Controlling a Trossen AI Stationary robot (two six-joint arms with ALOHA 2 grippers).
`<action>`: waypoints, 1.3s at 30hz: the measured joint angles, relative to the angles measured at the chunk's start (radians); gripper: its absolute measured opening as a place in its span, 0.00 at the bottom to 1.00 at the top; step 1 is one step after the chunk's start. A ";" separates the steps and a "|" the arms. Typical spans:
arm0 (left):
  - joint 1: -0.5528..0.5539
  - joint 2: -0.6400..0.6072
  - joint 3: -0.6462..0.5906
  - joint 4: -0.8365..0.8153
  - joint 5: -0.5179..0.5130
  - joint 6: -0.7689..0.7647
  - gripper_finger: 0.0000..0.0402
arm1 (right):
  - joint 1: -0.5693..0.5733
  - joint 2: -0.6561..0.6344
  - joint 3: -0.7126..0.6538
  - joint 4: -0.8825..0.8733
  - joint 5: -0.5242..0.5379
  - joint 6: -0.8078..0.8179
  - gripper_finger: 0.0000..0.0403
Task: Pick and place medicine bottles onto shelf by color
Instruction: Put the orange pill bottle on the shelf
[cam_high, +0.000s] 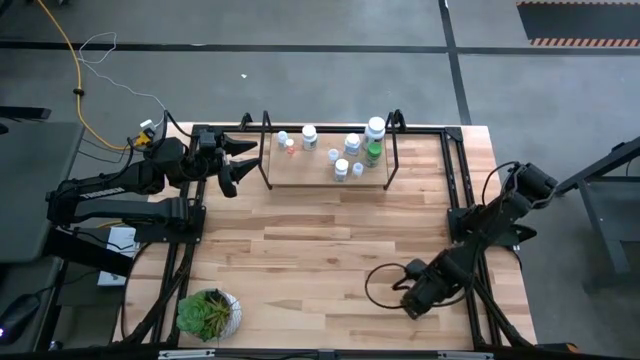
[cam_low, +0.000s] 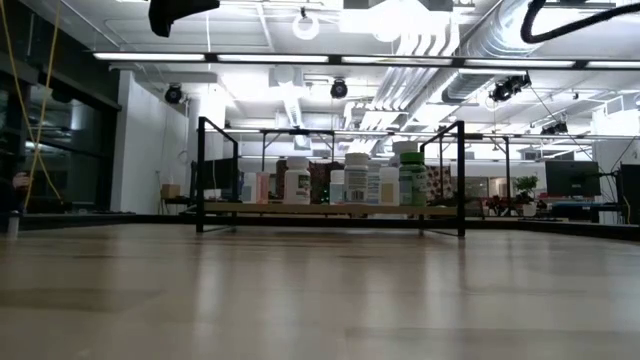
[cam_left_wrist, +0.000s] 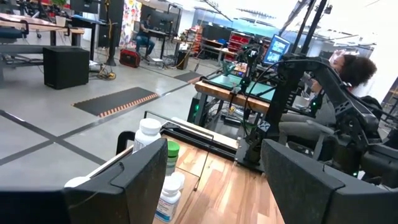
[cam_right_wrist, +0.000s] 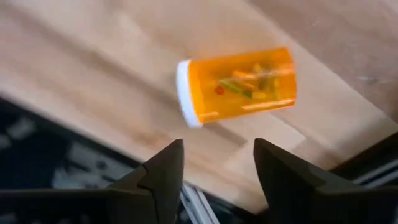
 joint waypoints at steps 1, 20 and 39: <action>0.000 0.000 0.000 0.000 0.000 0.000 0.62 | 0.006 0.000 -0.003 0.000 0.026 0.045 0.48; 0.000 0.000 0.000 0.006 0.001 0.000 0.62 | 0.093 0.008 -0.003 -0.150 0.180 0.570 0.64; 0.000 0.000 0.000 0.007 0.000 0.000 0.62 | 0.075 0.157 -0.003 0.025 0.137 0.586 0.64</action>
